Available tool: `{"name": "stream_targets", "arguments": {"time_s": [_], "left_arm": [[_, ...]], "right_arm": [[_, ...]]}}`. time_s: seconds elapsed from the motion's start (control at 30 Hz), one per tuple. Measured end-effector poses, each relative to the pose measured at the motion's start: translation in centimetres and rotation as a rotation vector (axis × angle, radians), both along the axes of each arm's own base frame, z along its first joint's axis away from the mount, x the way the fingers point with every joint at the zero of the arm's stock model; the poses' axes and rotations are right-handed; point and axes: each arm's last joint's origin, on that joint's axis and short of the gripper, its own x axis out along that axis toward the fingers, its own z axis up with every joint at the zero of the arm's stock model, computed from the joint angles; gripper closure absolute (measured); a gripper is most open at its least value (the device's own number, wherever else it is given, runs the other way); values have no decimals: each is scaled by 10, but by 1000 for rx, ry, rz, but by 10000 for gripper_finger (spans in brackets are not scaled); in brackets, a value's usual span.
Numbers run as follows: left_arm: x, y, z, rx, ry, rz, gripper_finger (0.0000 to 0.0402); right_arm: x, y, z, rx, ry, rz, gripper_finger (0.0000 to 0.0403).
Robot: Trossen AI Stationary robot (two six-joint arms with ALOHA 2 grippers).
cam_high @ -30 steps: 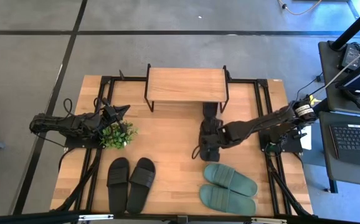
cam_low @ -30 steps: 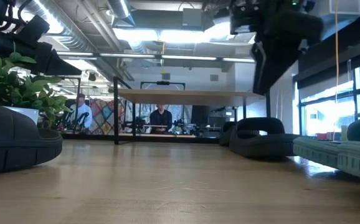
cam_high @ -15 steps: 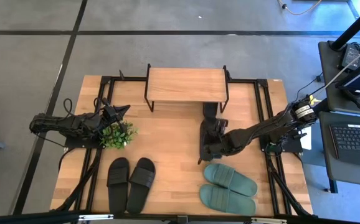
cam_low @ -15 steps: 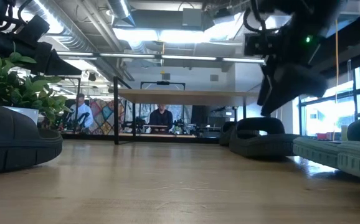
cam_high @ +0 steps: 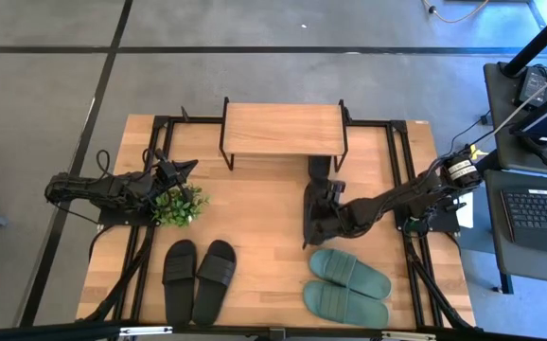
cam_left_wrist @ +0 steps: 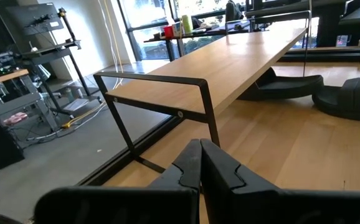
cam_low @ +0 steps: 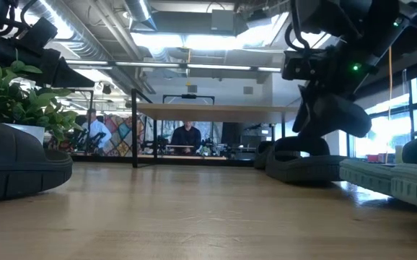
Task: Pick and place slides into the shelf
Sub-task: Move the black slide to the center of the table
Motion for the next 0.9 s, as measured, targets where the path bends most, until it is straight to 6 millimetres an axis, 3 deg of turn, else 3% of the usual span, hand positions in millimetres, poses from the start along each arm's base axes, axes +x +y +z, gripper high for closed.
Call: {"name": "stream_targets", "arguments": {"time_s": [0.47,0.7,0.9], "left_arm": [[0,0,0,0,0,1,401],[0,0,0,0,0,1,401],[0,0,0,0,0,1,401]], "right_arm": [[7,-12,-20,1,92,-27,294],[7,-12,-22,-2,100,-23,387],[13,-10,-16,62,90,-19,388]]}}
